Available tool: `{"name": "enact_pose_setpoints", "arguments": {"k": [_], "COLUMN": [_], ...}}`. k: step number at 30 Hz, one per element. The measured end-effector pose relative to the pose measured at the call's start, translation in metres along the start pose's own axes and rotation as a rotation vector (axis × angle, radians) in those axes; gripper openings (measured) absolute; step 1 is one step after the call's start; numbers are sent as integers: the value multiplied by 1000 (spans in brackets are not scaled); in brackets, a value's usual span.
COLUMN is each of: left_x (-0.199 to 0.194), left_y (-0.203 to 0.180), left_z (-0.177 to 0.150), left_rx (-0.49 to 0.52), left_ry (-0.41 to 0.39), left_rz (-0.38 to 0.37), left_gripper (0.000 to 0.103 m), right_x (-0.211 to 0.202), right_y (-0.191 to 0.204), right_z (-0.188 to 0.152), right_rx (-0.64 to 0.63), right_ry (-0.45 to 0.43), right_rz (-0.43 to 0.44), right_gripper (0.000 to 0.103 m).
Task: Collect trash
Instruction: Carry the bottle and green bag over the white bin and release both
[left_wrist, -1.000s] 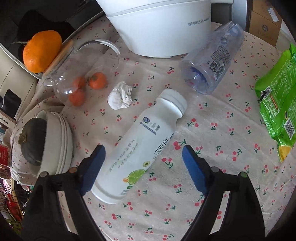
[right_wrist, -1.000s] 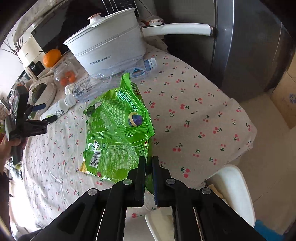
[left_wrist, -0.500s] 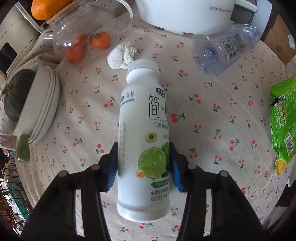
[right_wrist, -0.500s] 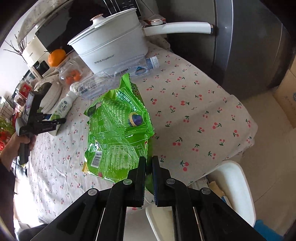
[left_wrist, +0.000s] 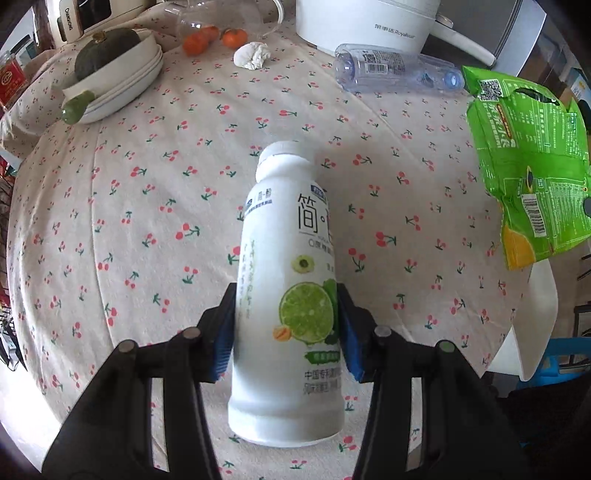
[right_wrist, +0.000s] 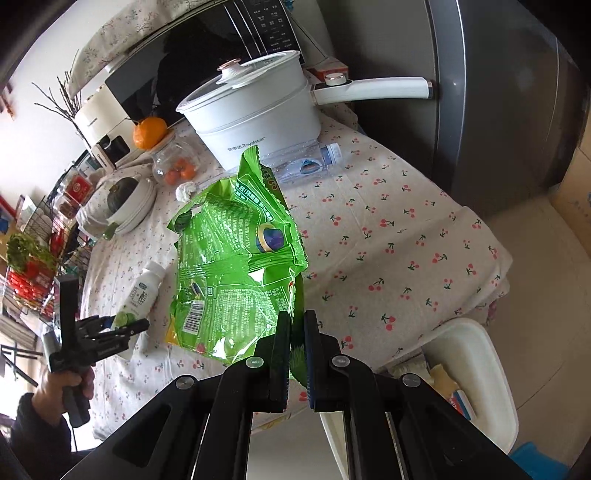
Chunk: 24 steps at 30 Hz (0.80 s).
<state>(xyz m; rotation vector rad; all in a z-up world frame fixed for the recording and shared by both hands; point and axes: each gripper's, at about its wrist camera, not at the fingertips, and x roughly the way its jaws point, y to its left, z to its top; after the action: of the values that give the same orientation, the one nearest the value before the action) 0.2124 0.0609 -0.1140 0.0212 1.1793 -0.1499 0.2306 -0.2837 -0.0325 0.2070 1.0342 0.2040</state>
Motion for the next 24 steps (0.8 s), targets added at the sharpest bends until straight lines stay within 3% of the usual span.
{"name": "enact_pose_setpoints", "arguments": {"k": [5, 11, 17, 24], "left_x": [-39, -63, -65, -81], "left_y": [-17, -34, -56, -85], "left_z": [-33, -26, -23, -34], "left_rx": [-28, -36, -10, 50], "left_ry": [-74, -173, -205, -229], "left_rz": [-33, -102, -171, -226], "left_gripper": [51, 51, 51, 51], "right_x": [-20, -43, -67, -99], "right_y": [2, -5, -28, -58], "right_z": [-8, -21, -40, -58], "right_rx": [10, 46, 82, 85], "right_ry": [-43, -86, -111, -144], "right_rz": [17, 26, 5, -81], "right_gripper": [7, 7, 7, 7]}}
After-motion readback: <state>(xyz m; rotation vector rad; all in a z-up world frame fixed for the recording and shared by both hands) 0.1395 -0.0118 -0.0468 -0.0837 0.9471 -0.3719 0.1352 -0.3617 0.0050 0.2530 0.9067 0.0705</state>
